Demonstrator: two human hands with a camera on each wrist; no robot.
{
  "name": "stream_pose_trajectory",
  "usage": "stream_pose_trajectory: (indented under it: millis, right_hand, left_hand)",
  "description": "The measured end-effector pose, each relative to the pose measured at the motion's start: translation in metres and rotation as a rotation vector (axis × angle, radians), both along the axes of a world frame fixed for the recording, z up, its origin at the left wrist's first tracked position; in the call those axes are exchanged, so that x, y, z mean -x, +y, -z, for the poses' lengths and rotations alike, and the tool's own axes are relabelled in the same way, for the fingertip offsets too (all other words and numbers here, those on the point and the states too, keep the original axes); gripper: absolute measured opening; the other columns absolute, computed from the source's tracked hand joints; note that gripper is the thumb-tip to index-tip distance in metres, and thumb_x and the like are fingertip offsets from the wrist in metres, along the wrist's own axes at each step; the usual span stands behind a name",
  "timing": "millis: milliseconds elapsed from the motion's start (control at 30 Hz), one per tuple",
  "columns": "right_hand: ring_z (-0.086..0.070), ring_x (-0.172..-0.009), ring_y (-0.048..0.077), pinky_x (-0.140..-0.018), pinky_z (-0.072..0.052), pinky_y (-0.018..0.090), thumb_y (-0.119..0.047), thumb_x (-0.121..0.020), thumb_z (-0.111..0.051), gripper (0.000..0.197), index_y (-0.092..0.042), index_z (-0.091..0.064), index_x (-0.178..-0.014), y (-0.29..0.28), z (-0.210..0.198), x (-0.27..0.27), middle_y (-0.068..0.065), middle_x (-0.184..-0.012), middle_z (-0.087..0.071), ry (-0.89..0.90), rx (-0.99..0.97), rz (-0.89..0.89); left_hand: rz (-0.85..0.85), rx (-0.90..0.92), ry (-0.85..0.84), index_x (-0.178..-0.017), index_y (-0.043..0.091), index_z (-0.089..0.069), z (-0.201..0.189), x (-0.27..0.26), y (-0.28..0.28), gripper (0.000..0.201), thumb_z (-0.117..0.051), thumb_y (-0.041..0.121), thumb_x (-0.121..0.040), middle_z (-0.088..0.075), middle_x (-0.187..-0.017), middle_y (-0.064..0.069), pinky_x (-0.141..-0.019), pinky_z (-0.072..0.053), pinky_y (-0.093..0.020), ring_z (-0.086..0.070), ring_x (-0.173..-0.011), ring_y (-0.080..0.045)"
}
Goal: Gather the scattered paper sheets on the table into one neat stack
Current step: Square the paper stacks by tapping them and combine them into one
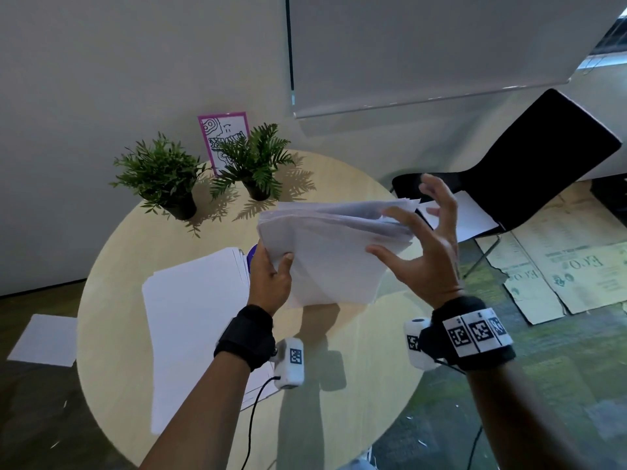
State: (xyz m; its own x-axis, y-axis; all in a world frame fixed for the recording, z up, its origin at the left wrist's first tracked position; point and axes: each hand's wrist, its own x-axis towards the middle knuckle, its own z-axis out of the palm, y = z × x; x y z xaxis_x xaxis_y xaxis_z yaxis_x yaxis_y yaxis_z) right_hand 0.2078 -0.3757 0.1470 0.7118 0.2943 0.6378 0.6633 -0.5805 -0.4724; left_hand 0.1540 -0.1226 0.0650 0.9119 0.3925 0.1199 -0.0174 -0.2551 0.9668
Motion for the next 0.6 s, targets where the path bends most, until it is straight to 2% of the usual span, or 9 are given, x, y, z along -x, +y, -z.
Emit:
stream_pose_trajectory:
  millis: [67,200,300,367,433,500,567,600]
  right_hand:
    - [-0.035,-0.138,0.036,-0.102,-0.039,0.053,-0.038,-0.071,-0.088,0.047,-0.022,-0.072,-0.113,-0.006,-0.011,-0.007,0.021,-0.151,-0.031,0.028,0.175,-0.04]
    - [-0.034,-0.136,0.034,-0.099,-0.038,0.05,-0.041,-0.071,-0.085,0.042,-0.028,-0.071,-0.108,-0.006,-0.028,-0.018,0.01,-0.153,-0.031,0.07,0.432,-0.12]
    - [-0.049,-0.121,0.031,-0.089,-0.042,0.046,-0.038,-0.072,-0.084,0.03,-0.022,-0.07,-0.094,-0.002,-0.033,-0.023,0.003,-0.137,-0.05,0.101,0.474,-0.109]
    - [-0.057,-0.105,0.025,-0.082,-0.043,0.04,-0.042,-0.071,-0.085,0.033,-0.019,-0.063,-0.077,-0.005,-0.032,-0.025,-0.004,-0.114,-0.061,0.14,0.385,-0.058]
    - [-0.06,-0.089,0.018,-0.078,-0.046,0.036,-0.045,-0.07,-0.086,0.044,-0.017,-0.052,-0.07,-0.01,-0.025,-0.025,-0.008,-0.094,-0.063,0.189,0.211,0.028]
    - [-0.065,-0.078,0.017,-0.073,-0.05,0.032,-0.041,-0.068,-0.089,0.048,-0.016,-0.051,-0.083,-0.011,-0.012,-0.023,-0.006,-0.083,-0.065,0.303,-0.065,0.079]
    - [-0.069,-0.079,0.016,-0.073,-0.054,0.026,-0.033,-0.065,-0.093,0.061,-0.019,-0.053,-0.109,-0.01,0.003,-0.019,0.0,-0.09,-0.071,0.496,-0.316,0.082]
    - [-0.07,-0.082,0.015,-0.075,-0.055,0.024,-0.03,-0.065,-0.093,0.065,-0.024,-0.054,-0.117,-0.009,0.014,-0.018,0.0,-0.097,-0.072,0.563,-0.371,0.078]
  left_hand:
    - [0.004,0.007,0.001,-0.133,-0.005,-0.047,-0.001,0.001,0.0,0.04,-0.056,-0.004,-0.094,-0.057,-0.12,-0.009,-0.08,-0.043,-0.002,-0.054,-0.109,-0.018]
    - [0.008,0.008,-0.011,-0.133,-0.005,-0.047,-0.002,0.002,0.001,0.039,-0.056,-0.002,-0.095,-0.058,-0.122,-0.009,-0.081,-0.042,-0.001,-0.054,-0.11,-0.018]
    - [-0.007,0.0,-0.015,-0.131,-0.007,-0.049,-0.004,0.001,-0.002,0.037,-0.057,-0.003,-0.094,-0.058,-0.12,-0.007,-0.078,-0.041,0.0,-0.054,-0.107,-0.016]
    - [-0.017,-0.002,-0.018,-0.13,-0.007,-0.05,-0.005,0.002,-0.002,0.037,-0.057,-0.004,-0.094,-0.058,-0.119,-0.007,-0.078,-0.041,0.001,-0.054,-0.105,-0.009]
    - [-0.02,0.011,-0.022,-0.131,-0.005,-0.049,-0.005,0.002,-0.002,0.038,-0.057,-0.002,-0.094,-0.058,-0.12,-0.007,-0.08,-0.042,0.0,-0.054,-0.103,-0.001]
    - [-0.021,0.037,-0.013,-0.133,-0.002,-0.049,-0.004,0.001,-0.001,0.039,-0.058,-0.001,-0.095,-0.059,-0.122,-0.006,-0.082,-0.043,-0.002,-0.055,-0.104,0.0]
    - [-0.024,0.065,0.001,-0.134,0.001,-0.049,-0.004,0.001,-0.001,0.039,-0.058,0.001,-0.095,-0.059,-0.123,-0.004,-0.084,-0.045,-0.004,-0.057,-0.107,-0.004]
    - [-0.025,0.073,0.005,-0.134,0.002,-0.05,-0.005,0.001,-0.002,0.039,-0.058,0.001,-0.095,-0.06,-0.123,-0.003,-0.084,-0.045,-0.005,-0.057,-0.108,-0.007]
